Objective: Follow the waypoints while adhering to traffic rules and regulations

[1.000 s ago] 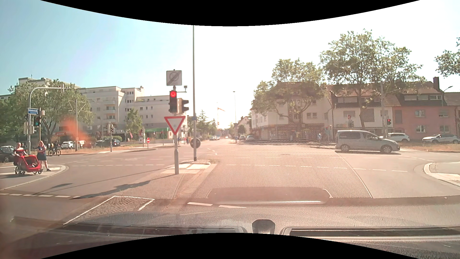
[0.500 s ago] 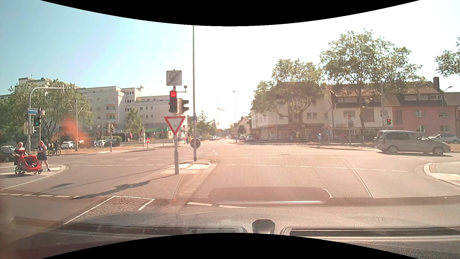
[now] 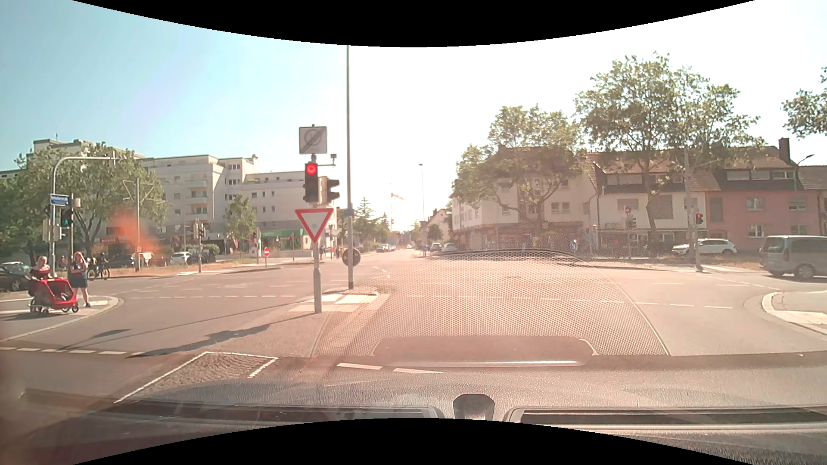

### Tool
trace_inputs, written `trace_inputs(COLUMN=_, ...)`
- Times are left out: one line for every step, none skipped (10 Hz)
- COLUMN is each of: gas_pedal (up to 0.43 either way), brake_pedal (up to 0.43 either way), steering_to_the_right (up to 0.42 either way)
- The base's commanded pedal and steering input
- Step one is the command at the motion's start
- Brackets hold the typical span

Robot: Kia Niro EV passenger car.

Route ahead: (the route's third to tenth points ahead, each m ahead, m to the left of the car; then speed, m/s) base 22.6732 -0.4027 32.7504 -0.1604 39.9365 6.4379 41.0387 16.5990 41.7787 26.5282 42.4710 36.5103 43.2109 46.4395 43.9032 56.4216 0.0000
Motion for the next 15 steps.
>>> trace_inputs(gas_pedal=0.0, brake_pedal=0.287, steering_to_the_right=-0.007)
trace_inputs(gas_pedal=0.0, brake_pedal=0.293, steering_to_the_right=-0.007)
trace_inputs(gas_pedal=0.0, brake_pedal=0.293, steering_to_the_right=-0.007)
trace_inputs(gas_pedal=0.0, brake_pedal=0.293, steering_to_the_right=-0.007)
trace_inputs(gas_pedal=0.0, brake_pedal=0.287, steering_to_the_right=-0.008)
trace_inputs(gas_pedal=0.0, brake_pedal=0.287, steering_to_the_right=-0.007)
trace_inputs(gas_pedal=0.0, brake_pedal=0.287, steering_to_the_right=-0.007)
trace_inputs(gas_pedal=0.0, brake_pedal=0.287, steering_to_the_right=-0.007)
trace_inputs(gas_pedal=0.0, brake_pedal=0.287, steering_to_the_right=-0.007)
trace_inputs(gas_pedal=0.0, brake_pedal=0.287, steering_to_the_right=-0.007)
trace_inputs(gas_pedal=0.0, brake_pedal=0.293, steering_to_the_right=-0.007)
trace_inputs(gas_pedal=0.0, brake_pedal=0.287, steering_to_the_right=-0.007)
trace_inputs(gas_pedal=0.0, brake_pedal=0.287, steering_to_the_right=-0.007)
trace_inputs(gas_pedal=0.0, brake_pedal=0.293, steering_to_the_right=-0.007)
trace_inputs(gas_pedal=0.0, brake_pedal=0.287, steering_to_the_right=-0.005)
